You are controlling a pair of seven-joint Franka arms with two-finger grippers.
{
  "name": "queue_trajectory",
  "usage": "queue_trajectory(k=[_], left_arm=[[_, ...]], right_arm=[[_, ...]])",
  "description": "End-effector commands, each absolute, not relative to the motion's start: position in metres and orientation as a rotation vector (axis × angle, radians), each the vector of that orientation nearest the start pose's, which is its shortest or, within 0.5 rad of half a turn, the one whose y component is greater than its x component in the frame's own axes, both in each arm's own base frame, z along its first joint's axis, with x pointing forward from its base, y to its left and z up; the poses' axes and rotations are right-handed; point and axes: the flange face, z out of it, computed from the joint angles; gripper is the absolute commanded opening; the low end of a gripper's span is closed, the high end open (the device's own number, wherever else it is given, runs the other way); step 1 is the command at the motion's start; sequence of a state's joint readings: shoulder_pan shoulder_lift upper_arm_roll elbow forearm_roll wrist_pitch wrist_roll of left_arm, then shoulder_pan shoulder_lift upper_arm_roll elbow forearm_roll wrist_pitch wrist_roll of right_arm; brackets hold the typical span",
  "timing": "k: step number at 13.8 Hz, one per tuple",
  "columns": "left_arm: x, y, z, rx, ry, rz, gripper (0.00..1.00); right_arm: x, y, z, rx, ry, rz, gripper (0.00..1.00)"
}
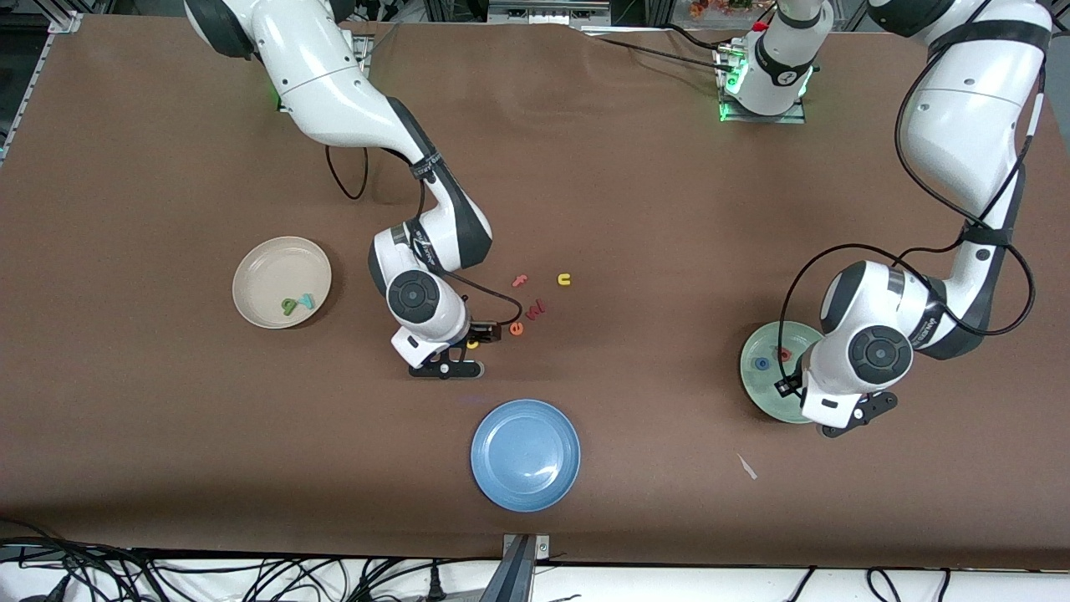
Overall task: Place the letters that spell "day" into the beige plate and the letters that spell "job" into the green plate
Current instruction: 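Carry cyan l to the green plate and release it with the left gripper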
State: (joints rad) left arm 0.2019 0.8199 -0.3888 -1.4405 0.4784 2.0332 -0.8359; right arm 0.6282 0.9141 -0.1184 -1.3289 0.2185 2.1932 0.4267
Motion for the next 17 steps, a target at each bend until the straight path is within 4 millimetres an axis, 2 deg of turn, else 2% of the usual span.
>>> queue_trajectory(k=[1,2,3,4,6,7,10,12,15,17], left_arm=[[0.714,-0.041,0.197,-2.889,-0.708,0.089,0.0],[0.714,-0.042,0.197,-2.889,-0.708,0.088,0.06],[0.714,-0.043,0.2,-2.891,-0.711,0.085,0.65],[0.715,-0.043,0.204,-2.892,-0.709,0.075,0.99],[0.715,-0.047,0.207,-2.892,-0.705,0.075,1.0],[0.715,-0.052,0.21,-2.894,-0.707,0.075,1.0],[0.716,-0.056,0.236,-2.898,-0.702,0.048,1.0],[0.715,-0.074,0.263,-2.944,-0.652,0.03,1.0],[0.705,-0.099,0.321,-2.966,-0.617,0.05,1.0],[0.694,-0.108,0.366,-2.984,-0.641,0.093,1.0]], right_arm=[[0.635,0.387,0.176,-3.072,0.017,0.102,0.91],[0.635,0.387,0.174,-3.073,0.017,0.104,0.88],[0.635,0.387,0.173,-3.074,0.017,0.106,0.86],[0.635,0.387,0.173,-3.074,0.017,0.103,0.79],[0.635,0.387,0.173,-3.074,0.019,0.104,0.76],[0.635,0.388,0.172,-3.072,0.021,0.108,0.71],[0.632,0.391,0.172,-3.069,0.019,0.114,0.64],[0.632,0.391,0.172,-3.069,0.019,0.114,0.57],[0.632,0.391,0.172,-3.069,0.019,0.114,0.45],[0.632,0.391,0.172,-3.069,0.021,0.114,0.41]])
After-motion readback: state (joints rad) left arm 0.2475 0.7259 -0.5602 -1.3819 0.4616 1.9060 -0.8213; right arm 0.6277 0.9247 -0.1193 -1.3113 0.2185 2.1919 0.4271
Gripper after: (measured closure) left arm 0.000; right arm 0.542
